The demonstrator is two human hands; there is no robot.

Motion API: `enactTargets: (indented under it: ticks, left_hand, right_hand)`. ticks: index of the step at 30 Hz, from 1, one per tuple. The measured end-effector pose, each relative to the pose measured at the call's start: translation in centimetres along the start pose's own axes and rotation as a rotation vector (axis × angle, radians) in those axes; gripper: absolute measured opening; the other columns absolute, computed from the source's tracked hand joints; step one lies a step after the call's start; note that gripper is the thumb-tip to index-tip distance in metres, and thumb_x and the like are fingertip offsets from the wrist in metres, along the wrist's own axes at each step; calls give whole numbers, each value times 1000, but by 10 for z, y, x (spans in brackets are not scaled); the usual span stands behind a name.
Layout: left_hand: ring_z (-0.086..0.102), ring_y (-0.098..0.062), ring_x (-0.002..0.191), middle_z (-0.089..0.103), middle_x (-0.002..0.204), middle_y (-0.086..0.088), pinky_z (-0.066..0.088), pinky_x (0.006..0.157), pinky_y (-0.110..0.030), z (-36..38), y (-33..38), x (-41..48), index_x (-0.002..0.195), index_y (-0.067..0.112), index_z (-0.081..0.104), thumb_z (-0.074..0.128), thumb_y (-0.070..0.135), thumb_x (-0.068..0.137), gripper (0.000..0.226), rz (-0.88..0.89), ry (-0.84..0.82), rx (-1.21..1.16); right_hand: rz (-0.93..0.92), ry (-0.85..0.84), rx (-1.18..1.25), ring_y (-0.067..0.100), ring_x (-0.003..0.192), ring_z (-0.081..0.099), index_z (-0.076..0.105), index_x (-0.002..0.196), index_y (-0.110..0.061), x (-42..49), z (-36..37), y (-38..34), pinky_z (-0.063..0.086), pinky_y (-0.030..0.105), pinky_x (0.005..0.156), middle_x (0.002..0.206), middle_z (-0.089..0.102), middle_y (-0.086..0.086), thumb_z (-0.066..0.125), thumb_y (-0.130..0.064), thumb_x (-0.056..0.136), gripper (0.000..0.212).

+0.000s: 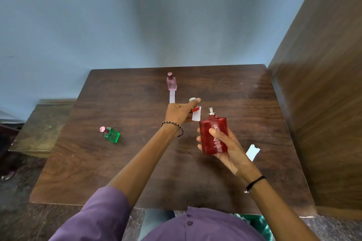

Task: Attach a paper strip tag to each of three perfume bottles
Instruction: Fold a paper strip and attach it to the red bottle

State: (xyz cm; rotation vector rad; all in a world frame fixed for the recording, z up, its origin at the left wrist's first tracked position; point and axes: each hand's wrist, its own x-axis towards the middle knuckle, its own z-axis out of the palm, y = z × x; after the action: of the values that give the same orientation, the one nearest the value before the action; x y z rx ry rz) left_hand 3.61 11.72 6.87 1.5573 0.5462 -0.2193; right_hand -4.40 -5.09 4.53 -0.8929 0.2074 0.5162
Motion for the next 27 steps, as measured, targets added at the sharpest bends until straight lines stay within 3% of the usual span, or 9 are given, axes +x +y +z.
enactTargets:
  ticks: [5,8,12,17,19,22,25,27]
  left_hand:
    - [76,-16,77,79,84,-8,62,67,-26,0,-1,0,92,1,79,83,38,78,39,0,-7,-13]
    - [77,-18,80,79,87,-9,63,71,-29,0,-1,-1,93,0,79,83,36,78,40,-11,-26,-30]
    - [75,-16,72,79,86,-11,61,63,-24,-1,1,-5,90,0,79,82,34,80,35,-8,-51,-41]
    - [77,-17,77,79,90,-11,61,63,-25,-1,3,-7,96,-2,78,82,34,80,39,-16,-51,-50]
    - [76,-13,70,79,88,-9,58,56,-21,-2,5,-8,96,-1,78,81,33,80,38,-21,-49,-50]
    - [76,-14,69,78,86,-11,57,54,-22,-1,5,-11,96,-2,78,82,32,81,37,-30,-57,-63]
    - [77,-20,73,78,85,-14,60,58,-25,1,4,-14,92,-3,78,82,31,81,36,-31,-74,-88]
    - [77,-23,79,78,86,-15,62,64,-30,3,3,-15,92,-3,78,82,31,81,36,-35,-90,-114]
  right_hand:
    - [-25,-184,-2,36,115,62,44,148,-40,3,-6,-8,52,50,90,140,58,21,54,0,88,73]
    - [4,-194,61,37,112,62,47,145,-43,4,-6,-12,51,53,88,140,53,22,51,2,80,79]
    - [4,-275,76,39,112,57,39,149,-46,7,-5,-15,45,49,85,147,49,25,44,3,81,84]
    - [34,-205,47,27,86,57,46,145,-44,13,-5,-13,46,41,72,121,54,22,49,-3,80,77]
    - [10,-169,-110,26,80,53,46,143,-48,12,-1,-15,46,40,68,112,51,19,51,-3,81,76]
    - [-84,-26,-573,27,81,51,43,139,-56,9,8,-20,47,39,68,107,55,12,55,-4,87,74]
    - [-224,90,-1056,20,99,57,33,139,-61,12,16,-18,49,35,84,120,54,2,60,-19,91,70]
    - [-272,154,-1155,17,101,56,31,141,-59,14,18,-15,47,29,82,118,52,4,61,-24,90,69]
